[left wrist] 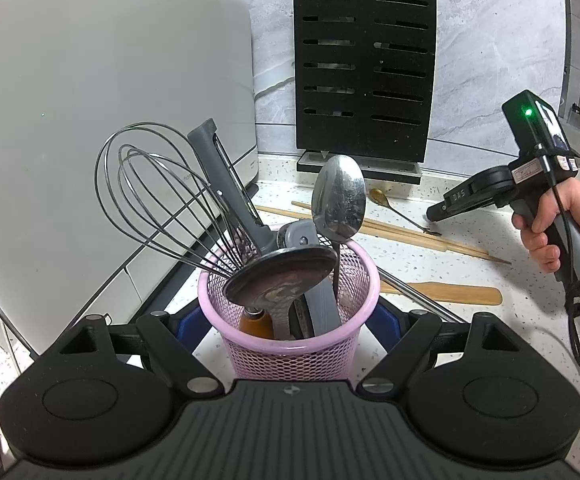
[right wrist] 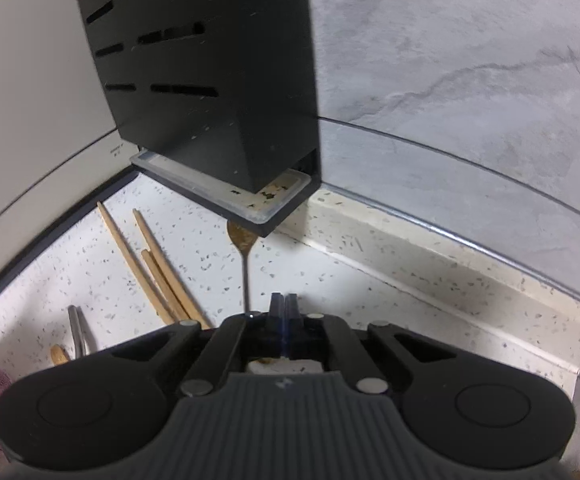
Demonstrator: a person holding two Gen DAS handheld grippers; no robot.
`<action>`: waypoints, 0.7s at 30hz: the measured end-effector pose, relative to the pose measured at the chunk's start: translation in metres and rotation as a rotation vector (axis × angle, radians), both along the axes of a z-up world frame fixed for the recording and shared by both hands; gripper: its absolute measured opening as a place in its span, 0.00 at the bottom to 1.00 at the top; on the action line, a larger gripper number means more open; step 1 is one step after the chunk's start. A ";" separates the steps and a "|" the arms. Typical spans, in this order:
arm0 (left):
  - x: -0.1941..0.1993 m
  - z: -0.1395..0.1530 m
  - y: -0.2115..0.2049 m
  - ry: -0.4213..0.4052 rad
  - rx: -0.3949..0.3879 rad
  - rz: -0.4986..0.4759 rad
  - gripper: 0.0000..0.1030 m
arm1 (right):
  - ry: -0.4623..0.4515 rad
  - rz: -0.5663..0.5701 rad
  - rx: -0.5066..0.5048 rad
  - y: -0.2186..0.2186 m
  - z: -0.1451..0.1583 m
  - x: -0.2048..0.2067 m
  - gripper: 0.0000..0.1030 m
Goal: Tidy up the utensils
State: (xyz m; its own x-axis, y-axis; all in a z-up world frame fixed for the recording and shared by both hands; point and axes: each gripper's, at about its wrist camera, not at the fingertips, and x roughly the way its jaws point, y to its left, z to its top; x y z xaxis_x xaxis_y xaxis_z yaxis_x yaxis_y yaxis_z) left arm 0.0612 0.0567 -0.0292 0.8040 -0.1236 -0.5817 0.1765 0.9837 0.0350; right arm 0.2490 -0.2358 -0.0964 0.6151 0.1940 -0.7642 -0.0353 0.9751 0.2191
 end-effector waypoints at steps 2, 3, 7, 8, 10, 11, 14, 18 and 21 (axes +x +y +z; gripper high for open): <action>0.000 0.000 0.000 0.001 0.000 0.001 0.92 | -0.005 -0.006 0.010 -0.004 0.002 -0.001 0.00; 0.000 0.000 0.000 0.001 0.000 0.001 0.92 | -0.007 -0.008 0.017 -0.005 0.003 -0.002 0.00; 0.000 0.000 0.000 0.000 0.000 0.000 0.92 | 0.039 -0.031 0.075 -0.010 0.003 -0.006 0.05; 0.000 0.000 0.000 0.000 0.000 0.000 0.92 | 0.040 -0.029 0.075 -0.008 0.003 -0.007 0.12; 0.000 0.000 -0.001 0.000 0.002 0.002 0.92 | 0.020 -0.013 0.046 -0.003 0.005 -0.010 0.18; 0.000 0.000 -0.001 0.000 0.003 0.004 0.92 | 0.006 -0.005 0.031 0.001 0.006 -0.011 0.18; 0.001 0.000 -0.001 0.002 0.003 0.007 0.92 | -0.042 0.031 0.020 0.009 0.007 -0.008 0.18; 0.001 0.000 -0.001 0.001 0.001 0.005 0.92 | -0.065 0.037 -0.016 0.019 0.003 0.002 0.21; 0.002 0.000 -0.002 0.000 0.003 0.006 0.92 | -0.067 0.061 -0.059 0.030 0.001 0.010 0.24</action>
State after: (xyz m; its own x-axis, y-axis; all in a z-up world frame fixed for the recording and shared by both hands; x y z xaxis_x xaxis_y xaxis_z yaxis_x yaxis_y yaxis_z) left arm 0.0627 0.0549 -0.0294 0.8046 -0.1172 -0.5821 0.1705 0.9846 0.0375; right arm 0.2586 -0.2058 -0.0956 0.6535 0.1888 -0.7330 -0.1075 0.9817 0.1570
